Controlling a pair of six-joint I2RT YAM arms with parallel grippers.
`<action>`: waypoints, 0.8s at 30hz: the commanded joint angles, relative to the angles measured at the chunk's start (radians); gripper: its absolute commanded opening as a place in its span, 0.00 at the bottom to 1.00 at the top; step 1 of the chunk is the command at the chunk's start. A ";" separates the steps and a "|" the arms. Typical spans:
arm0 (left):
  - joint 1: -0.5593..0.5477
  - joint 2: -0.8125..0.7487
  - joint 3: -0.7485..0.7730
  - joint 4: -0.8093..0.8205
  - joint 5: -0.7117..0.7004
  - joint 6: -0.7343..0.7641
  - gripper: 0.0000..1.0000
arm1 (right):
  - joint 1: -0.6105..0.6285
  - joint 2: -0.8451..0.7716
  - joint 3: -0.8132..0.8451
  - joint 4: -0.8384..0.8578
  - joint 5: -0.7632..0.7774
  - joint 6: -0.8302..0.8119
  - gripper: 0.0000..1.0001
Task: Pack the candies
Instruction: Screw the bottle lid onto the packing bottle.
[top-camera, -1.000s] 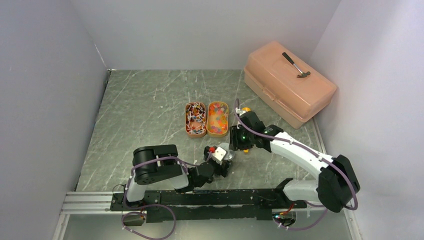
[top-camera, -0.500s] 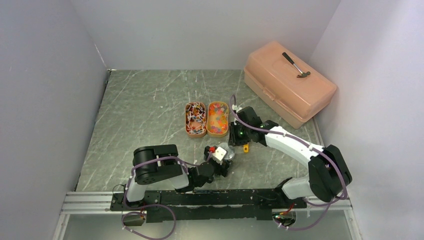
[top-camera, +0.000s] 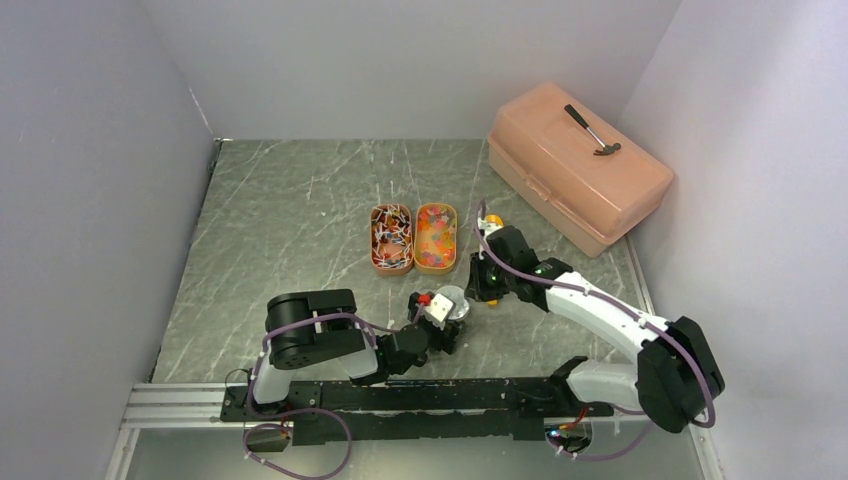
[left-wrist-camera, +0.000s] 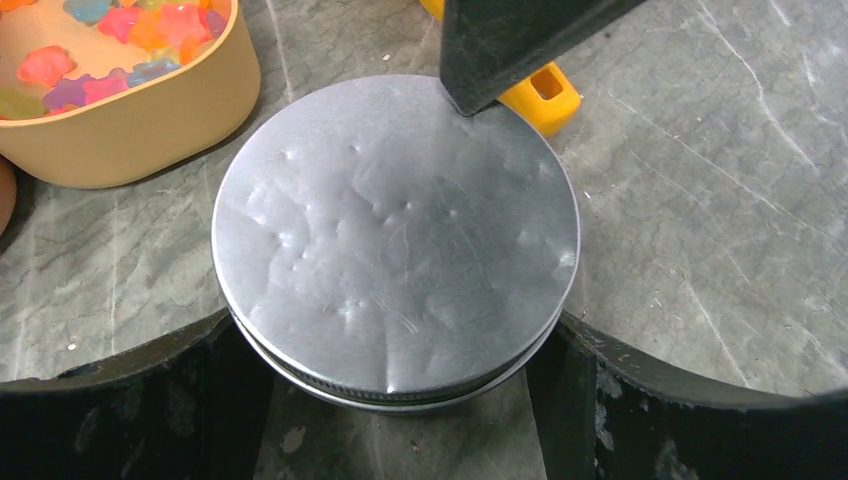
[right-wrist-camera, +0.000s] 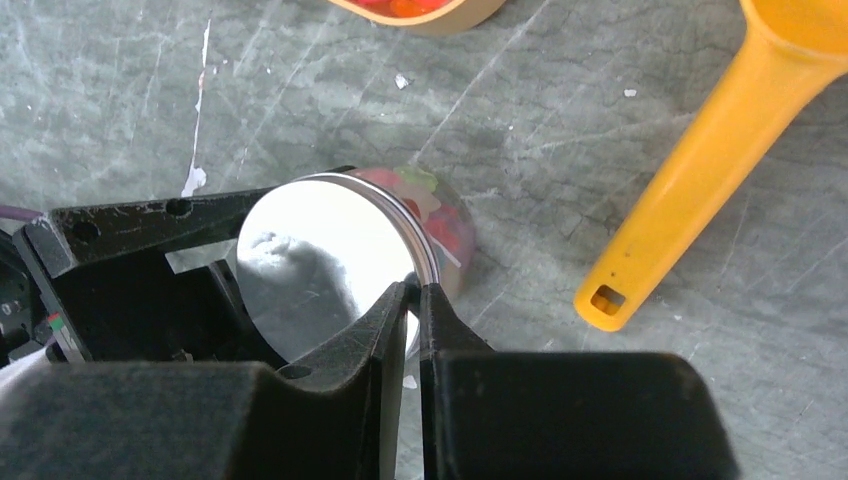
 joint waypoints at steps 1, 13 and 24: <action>-0.004 0.069 -0.033 -0.261 0.017 -0.088 0.72 | 0.061 -0.058 -0.053 -0.075 -0.099 0.062 0.12; -0.003 0.077 -0.034 -0.256 0.014 -0.095 0.71 | 0.131 -0.208 -0.066 -0.165 -0.097 0.139 0.06; -0.003 0.081 -0.037 -0.256 0.017 -0.092 0.71 | 0.124 -0.139 0.184 -0.233 0.093 0.038 0.14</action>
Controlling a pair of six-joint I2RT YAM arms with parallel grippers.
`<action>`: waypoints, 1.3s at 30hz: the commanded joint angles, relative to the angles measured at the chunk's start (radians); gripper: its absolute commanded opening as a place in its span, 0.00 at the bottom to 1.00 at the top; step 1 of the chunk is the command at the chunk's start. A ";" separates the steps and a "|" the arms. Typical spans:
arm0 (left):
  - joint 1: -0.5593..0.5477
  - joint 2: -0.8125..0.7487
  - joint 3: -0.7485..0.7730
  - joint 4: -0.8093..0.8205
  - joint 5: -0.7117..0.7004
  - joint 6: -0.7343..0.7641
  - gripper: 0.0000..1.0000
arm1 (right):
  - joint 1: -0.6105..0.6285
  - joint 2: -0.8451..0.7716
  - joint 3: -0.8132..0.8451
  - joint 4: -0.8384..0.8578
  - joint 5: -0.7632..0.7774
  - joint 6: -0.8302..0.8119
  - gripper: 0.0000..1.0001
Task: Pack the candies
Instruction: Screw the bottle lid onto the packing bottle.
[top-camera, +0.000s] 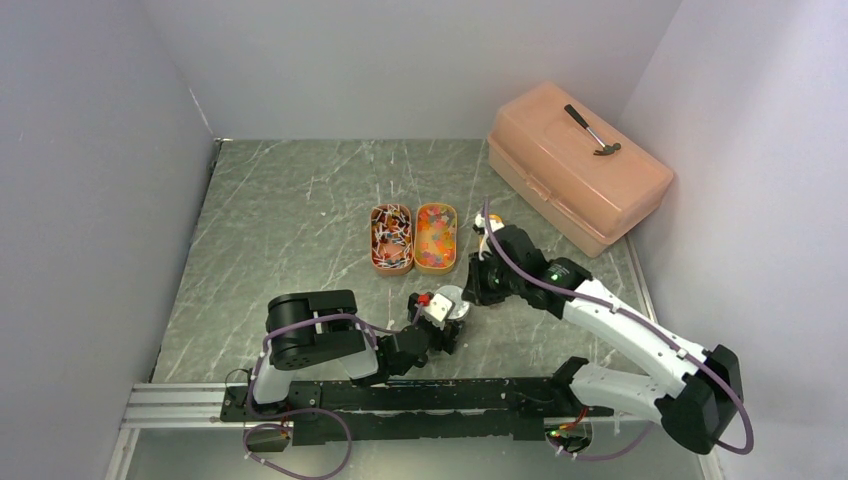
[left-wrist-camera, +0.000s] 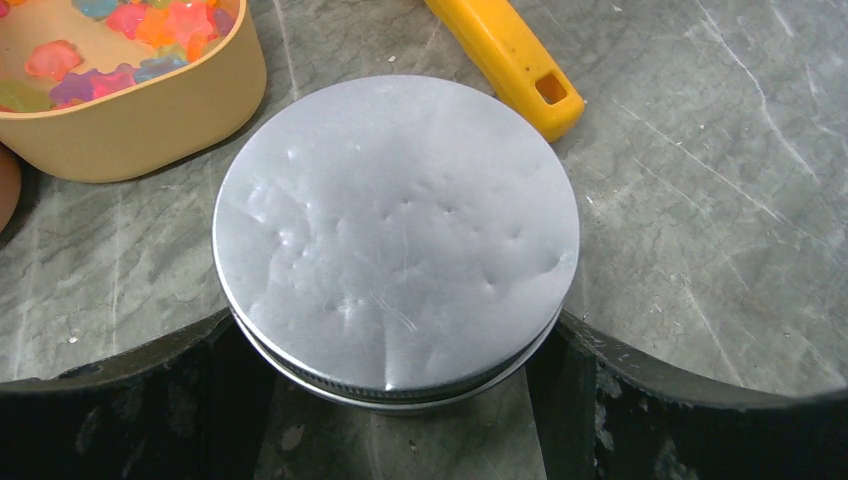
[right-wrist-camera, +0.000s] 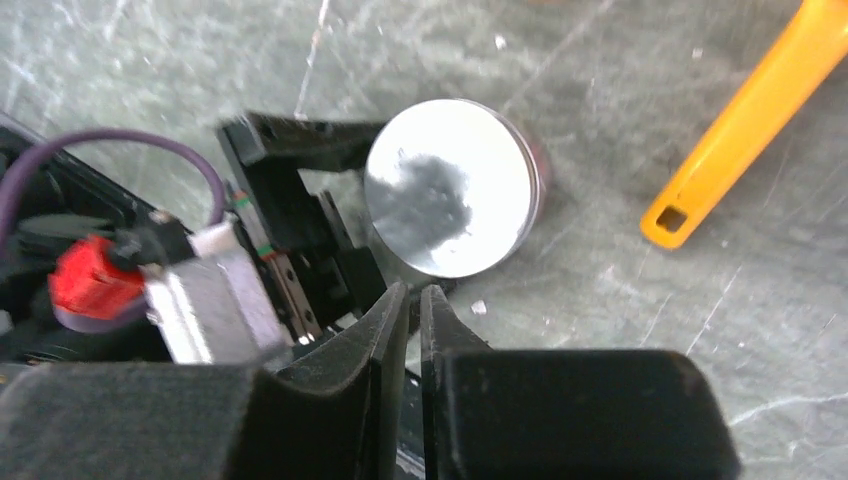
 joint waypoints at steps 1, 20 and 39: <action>0.003 0.079 -0.037 -0.258 0.039 -0.076 0.71 | -0.005 0.057 0.090 0.026 0.031 -0.042 0.12; 0.002 0.082 -0.032 -0.271 0.039 -0.075 0.71 | -0.005 0.355 -0.156 0.325 -0.209 0.020 0.00; 0.002 0.086 -0.031 -0.270 0.043 -0.076 0.70 | -0.047 0.138 0.044 0.150 0.022 -0.052 0.20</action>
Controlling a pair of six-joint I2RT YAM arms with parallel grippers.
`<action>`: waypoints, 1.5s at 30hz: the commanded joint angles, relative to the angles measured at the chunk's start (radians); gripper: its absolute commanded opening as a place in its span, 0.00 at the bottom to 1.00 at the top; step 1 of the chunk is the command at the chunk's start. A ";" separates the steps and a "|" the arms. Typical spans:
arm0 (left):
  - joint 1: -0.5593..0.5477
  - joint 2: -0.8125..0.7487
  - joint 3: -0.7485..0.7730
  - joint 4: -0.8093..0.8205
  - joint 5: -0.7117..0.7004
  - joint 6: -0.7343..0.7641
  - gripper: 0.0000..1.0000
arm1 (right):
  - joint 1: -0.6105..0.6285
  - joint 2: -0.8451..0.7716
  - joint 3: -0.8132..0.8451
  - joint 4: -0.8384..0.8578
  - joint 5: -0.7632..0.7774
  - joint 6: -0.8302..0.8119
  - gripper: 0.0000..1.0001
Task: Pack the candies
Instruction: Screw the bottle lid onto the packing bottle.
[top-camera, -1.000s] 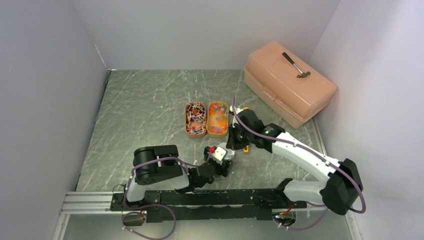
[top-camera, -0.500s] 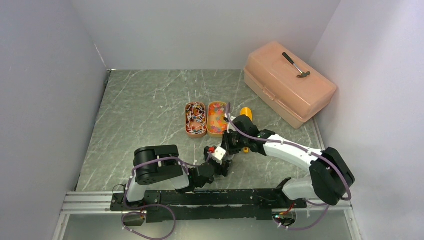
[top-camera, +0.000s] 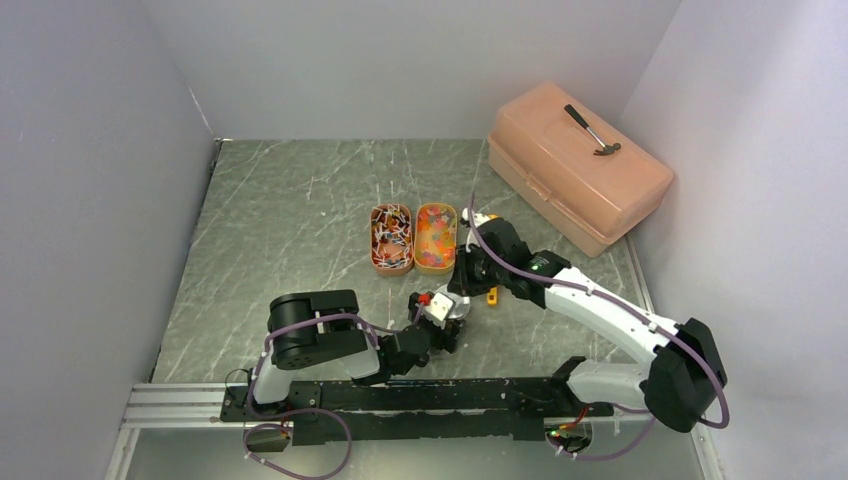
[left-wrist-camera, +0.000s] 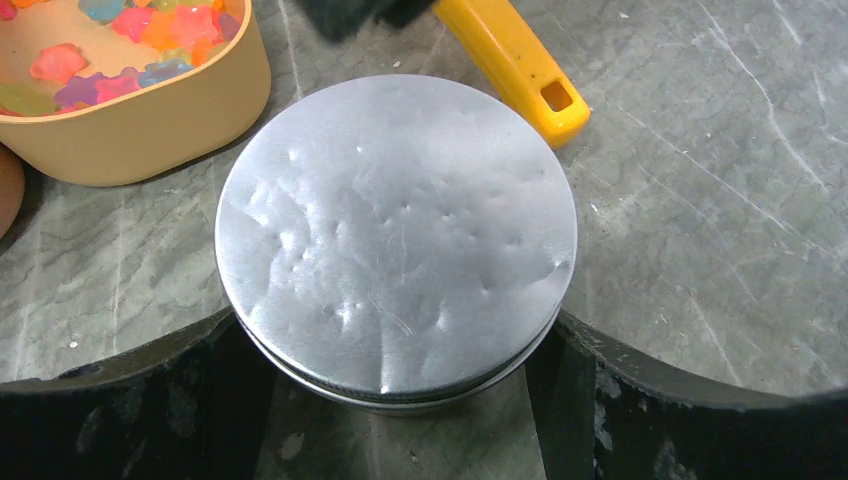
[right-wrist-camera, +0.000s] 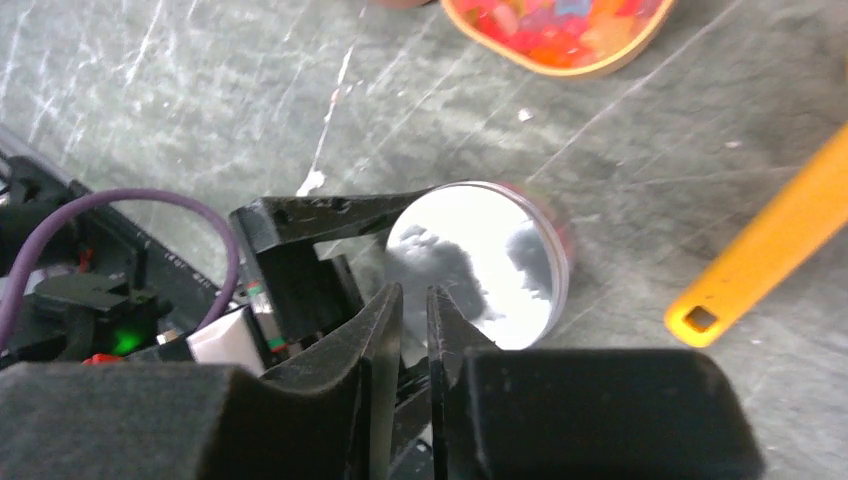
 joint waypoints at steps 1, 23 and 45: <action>0.002 0.077 -0.042 -0.272 0.056 -0.075 0.70 | -0.039 -0.020 0.023 -0.040 0.080 -0.044 0.25; 0.002 0.078 -0.031 -0.303 0.060 -0.080 0.70 | -0.135 0.147 -0.092 0.088 -0.062 -0.068 0.29; 0.003 0.090 -0.017 -0.317 0.044 -0.088 0.69 | -0.053 -0.153 -0.312 -0.035 -0.051 0.116 0.08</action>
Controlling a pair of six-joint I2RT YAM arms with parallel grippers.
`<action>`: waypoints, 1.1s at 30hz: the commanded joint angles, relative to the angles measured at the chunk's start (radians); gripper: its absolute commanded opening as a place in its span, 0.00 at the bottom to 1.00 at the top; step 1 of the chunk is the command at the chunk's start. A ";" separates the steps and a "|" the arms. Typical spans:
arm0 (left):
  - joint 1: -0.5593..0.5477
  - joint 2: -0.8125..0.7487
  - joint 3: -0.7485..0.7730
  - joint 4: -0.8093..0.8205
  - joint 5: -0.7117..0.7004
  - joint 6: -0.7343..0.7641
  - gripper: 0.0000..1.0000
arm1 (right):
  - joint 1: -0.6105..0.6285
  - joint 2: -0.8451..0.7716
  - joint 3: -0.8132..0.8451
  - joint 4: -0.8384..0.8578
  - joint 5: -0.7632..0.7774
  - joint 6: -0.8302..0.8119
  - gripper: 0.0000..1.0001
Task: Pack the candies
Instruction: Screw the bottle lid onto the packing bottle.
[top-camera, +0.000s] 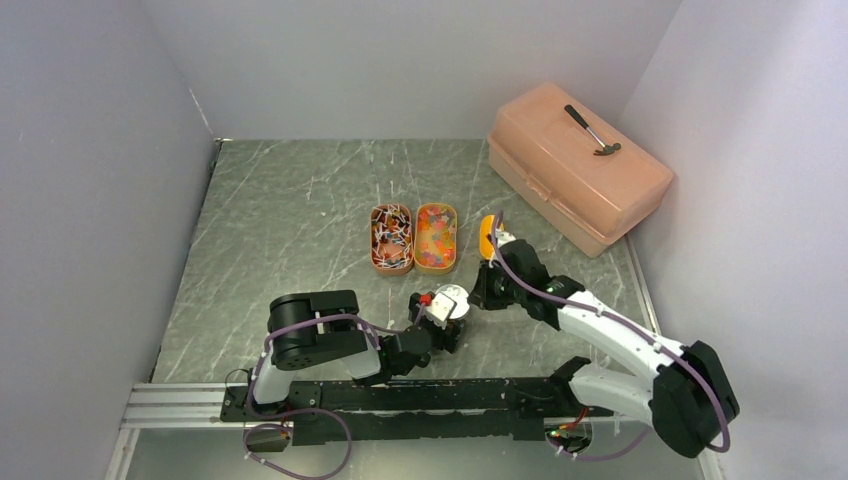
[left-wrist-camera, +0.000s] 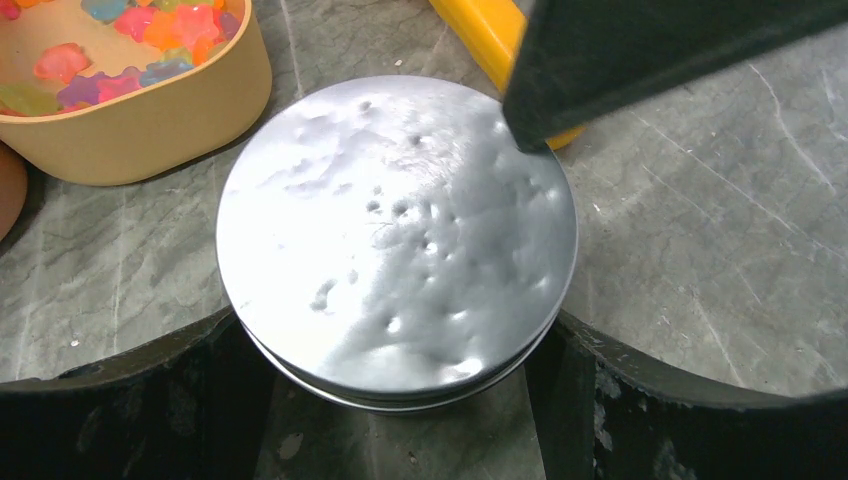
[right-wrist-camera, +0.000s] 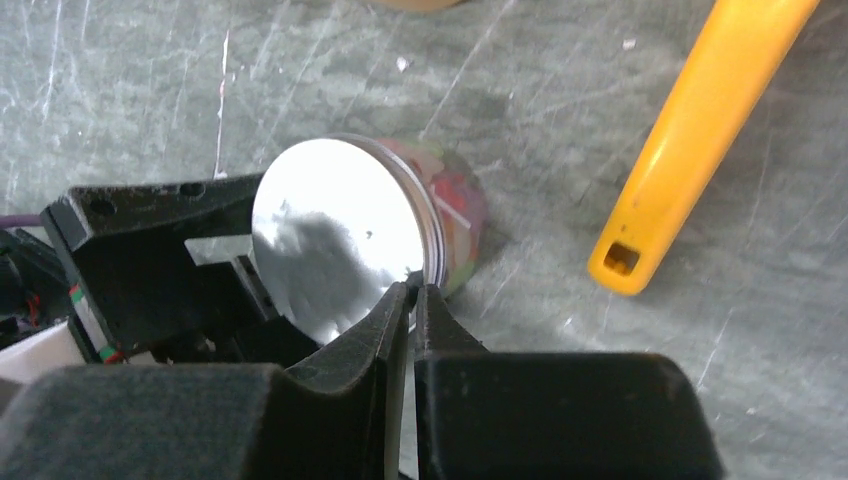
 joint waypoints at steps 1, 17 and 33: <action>0.005 0.092 -0.026 -0.300 0.058 -0.089 0.69 | 0.071 -0.063 -0.073 -0.182 -0.069 0.095 0.08; 0.006 0.105 -0.023 -0.293 0.058 -0.085 0.69 | 0.082 -0.090 0.199 -0.335 0.136 0.044 0.32; 0.005 0.108 -0.032 -0.279 0.067 -0.082 0.69 | -0.043 0.289 0.332 -0.100 -0.054 -0.092 0.36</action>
